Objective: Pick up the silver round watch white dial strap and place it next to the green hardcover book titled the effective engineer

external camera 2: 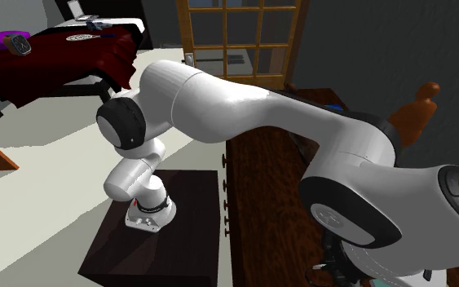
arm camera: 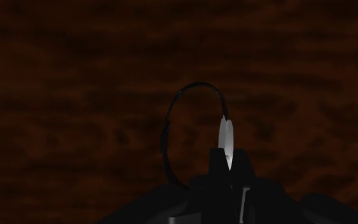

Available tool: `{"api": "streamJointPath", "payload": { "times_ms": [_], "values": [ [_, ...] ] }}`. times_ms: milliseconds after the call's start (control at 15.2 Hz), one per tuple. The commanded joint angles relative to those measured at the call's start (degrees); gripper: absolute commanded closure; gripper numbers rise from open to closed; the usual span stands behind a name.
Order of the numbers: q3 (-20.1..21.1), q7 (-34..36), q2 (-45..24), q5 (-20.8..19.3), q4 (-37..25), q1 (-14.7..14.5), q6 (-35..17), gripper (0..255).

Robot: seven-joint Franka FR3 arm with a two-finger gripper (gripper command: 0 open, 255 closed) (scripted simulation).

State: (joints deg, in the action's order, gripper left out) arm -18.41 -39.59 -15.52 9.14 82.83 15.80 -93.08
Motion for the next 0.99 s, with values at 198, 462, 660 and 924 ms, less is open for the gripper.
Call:
{"api": "streamJointPath", "payload": {
  "times_ms": [198,462,660,924],
  "values": [
    [0.00,0.00,-0.01,0.00,0.01,0.00,-0.03,0],
    [0.00,0.00,-0.01,0.00,0.01,0.00,-0.03,0],
    [-0.14,0.00,-1.12,0.32,-5.36,0.62,4.30,0],
    [-0.25,-0.03,-2.59,0.78,-10.92,1.37,8.45,0]
  ]
}}
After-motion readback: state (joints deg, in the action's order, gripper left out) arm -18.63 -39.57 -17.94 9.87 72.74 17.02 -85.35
